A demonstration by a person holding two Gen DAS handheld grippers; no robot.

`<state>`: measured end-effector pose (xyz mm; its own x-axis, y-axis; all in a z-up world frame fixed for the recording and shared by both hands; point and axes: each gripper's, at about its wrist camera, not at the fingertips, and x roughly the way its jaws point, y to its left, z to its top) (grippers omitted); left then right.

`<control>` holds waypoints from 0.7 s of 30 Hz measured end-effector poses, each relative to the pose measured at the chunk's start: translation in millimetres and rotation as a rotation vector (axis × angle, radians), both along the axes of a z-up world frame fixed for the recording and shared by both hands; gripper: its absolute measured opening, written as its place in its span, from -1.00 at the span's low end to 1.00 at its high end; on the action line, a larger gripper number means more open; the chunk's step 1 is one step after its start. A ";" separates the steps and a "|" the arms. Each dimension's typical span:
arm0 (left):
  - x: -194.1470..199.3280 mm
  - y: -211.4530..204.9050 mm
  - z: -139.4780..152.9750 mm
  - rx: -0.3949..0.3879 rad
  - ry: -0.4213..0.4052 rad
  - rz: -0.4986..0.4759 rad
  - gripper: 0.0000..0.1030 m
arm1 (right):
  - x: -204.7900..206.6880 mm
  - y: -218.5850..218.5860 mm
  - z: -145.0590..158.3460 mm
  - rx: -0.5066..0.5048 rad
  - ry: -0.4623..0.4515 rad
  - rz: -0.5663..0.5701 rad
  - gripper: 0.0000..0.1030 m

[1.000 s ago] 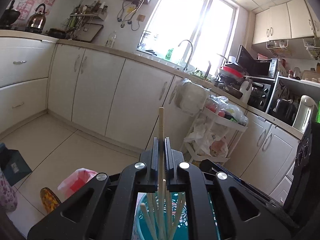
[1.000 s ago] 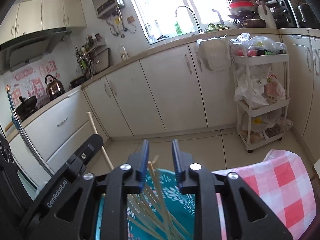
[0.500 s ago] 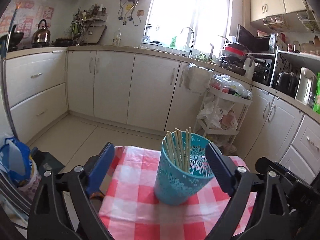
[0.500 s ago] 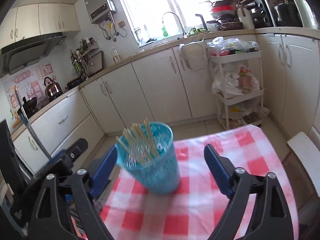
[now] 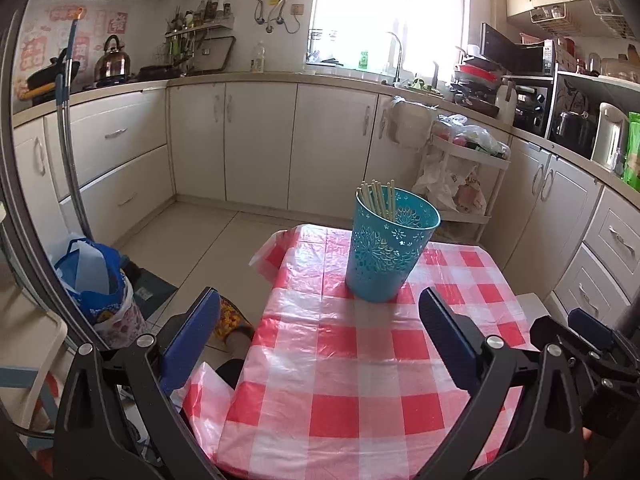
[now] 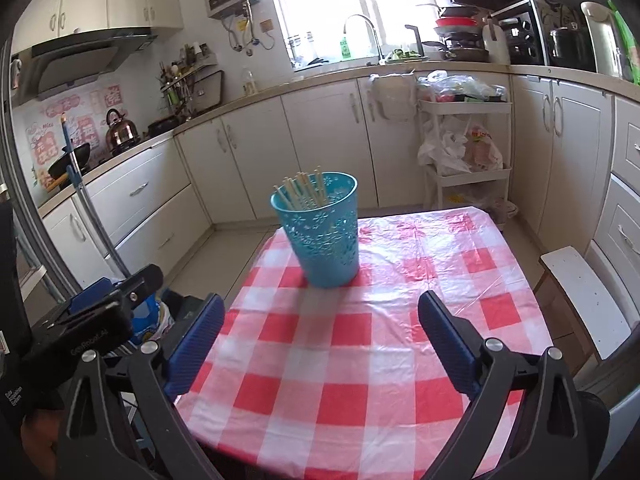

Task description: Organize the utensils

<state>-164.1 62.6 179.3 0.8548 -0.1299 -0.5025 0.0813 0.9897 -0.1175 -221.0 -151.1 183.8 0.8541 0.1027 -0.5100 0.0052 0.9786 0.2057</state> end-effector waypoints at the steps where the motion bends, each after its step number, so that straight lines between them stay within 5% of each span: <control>1: -4.4 -0.7 1.9 0.007 0.001 -0.001 0.85 | -4.3 2.1 1.3 0.001 0.000 0.004 0.82; 21: -93.7 -1.2 25.1 0.057 0.052 0.003 0.85 | -108.0 11.5 28.4 -0.002 -0.015 0.016 0.86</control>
